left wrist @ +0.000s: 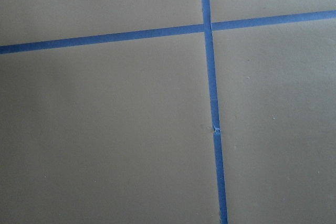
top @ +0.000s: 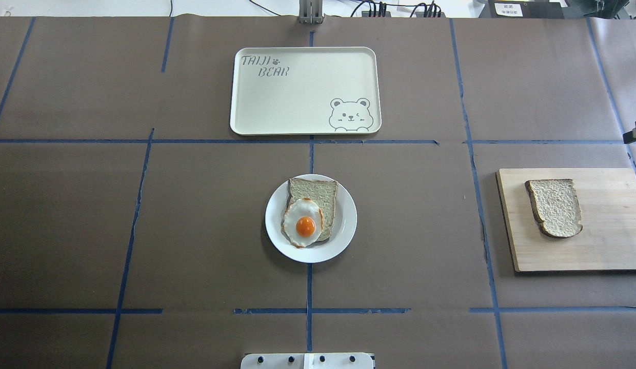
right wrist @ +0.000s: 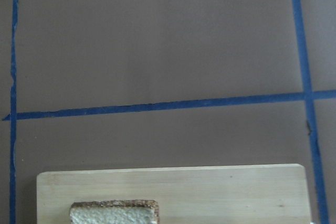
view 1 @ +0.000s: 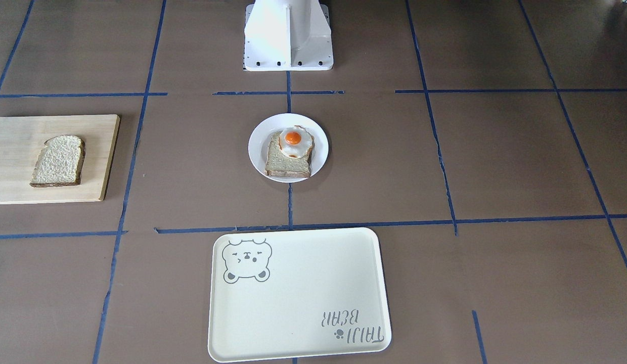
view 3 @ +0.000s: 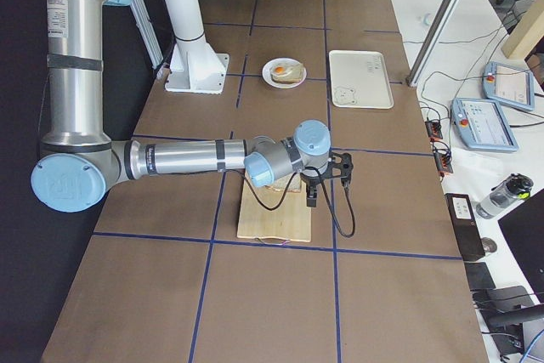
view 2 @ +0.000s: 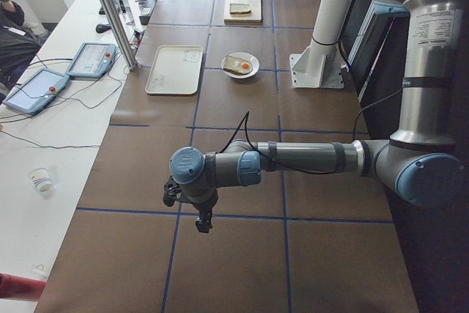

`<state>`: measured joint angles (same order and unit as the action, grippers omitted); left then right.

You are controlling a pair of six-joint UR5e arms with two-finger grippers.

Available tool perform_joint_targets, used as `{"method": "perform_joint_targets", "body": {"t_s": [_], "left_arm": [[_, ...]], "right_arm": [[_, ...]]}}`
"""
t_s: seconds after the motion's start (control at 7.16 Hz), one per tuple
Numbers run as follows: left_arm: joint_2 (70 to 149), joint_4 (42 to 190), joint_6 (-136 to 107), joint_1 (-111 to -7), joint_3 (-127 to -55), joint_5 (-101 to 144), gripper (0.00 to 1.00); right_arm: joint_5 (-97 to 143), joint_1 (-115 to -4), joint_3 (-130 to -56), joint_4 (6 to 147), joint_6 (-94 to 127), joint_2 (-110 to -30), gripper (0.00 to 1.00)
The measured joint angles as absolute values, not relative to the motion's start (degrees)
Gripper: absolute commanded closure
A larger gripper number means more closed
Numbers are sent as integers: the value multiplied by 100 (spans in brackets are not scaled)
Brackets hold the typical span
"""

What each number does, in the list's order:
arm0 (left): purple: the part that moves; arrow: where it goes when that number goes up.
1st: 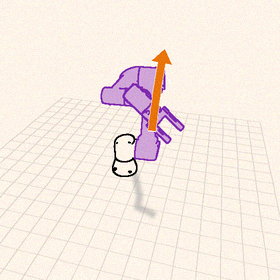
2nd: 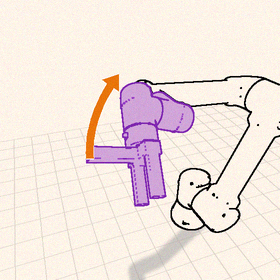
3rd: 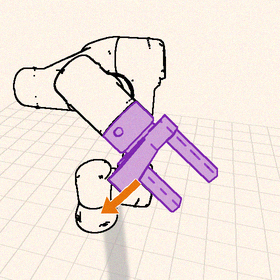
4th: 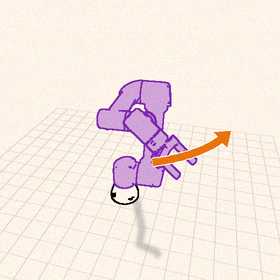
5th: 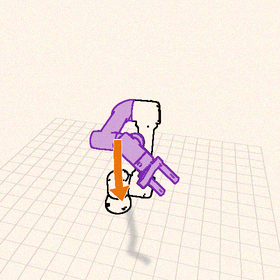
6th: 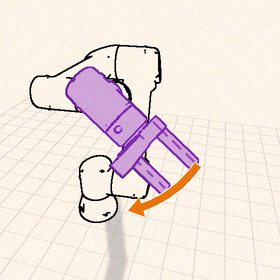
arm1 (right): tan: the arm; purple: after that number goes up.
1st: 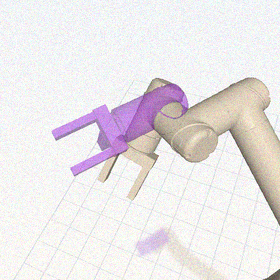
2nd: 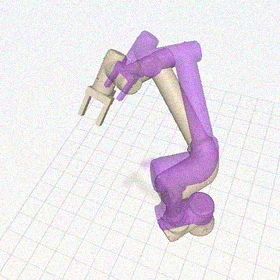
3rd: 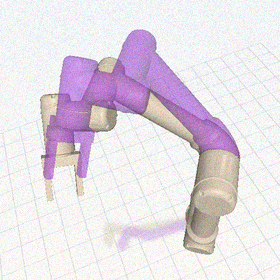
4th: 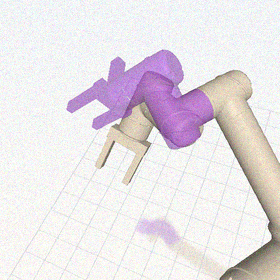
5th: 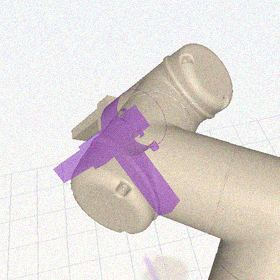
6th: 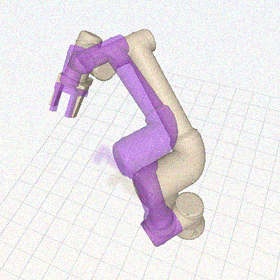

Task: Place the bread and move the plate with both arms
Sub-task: 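Lower the right gripper onto the bread slice on the wooden board and grasp it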

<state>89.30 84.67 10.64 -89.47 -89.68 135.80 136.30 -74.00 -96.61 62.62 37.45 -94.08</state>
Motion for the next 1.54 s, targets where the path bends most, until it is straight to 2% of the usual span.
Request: {"method": "perform_joint_targets", "body": {"t_s": [0.28,0.7,1.12,1.4,1.54], "left_arm": [[8930,8559,1063,-8947,-8943,13586,0],[8930,8583,1063,-8947,-8939,13588,0],[8930,8608,1063,-8947,-8938,13588,0],[8930,8613,1063,-8947,-8939,13588,0],[8930,8615,1063,-8947,-8939,13590,0]], "right_arm": [[13063,-6382,-9622,5343,5002,-9572,0],[12824,-5838,-9456,4881,5509,-9687,4],[12809,-5804,-9378,4852,5528,-9809,22],[12797,-5801,-9326,4852,5528,-9830,28],[12796,-5794,-9309,4852,5528,-9832,38]]}}
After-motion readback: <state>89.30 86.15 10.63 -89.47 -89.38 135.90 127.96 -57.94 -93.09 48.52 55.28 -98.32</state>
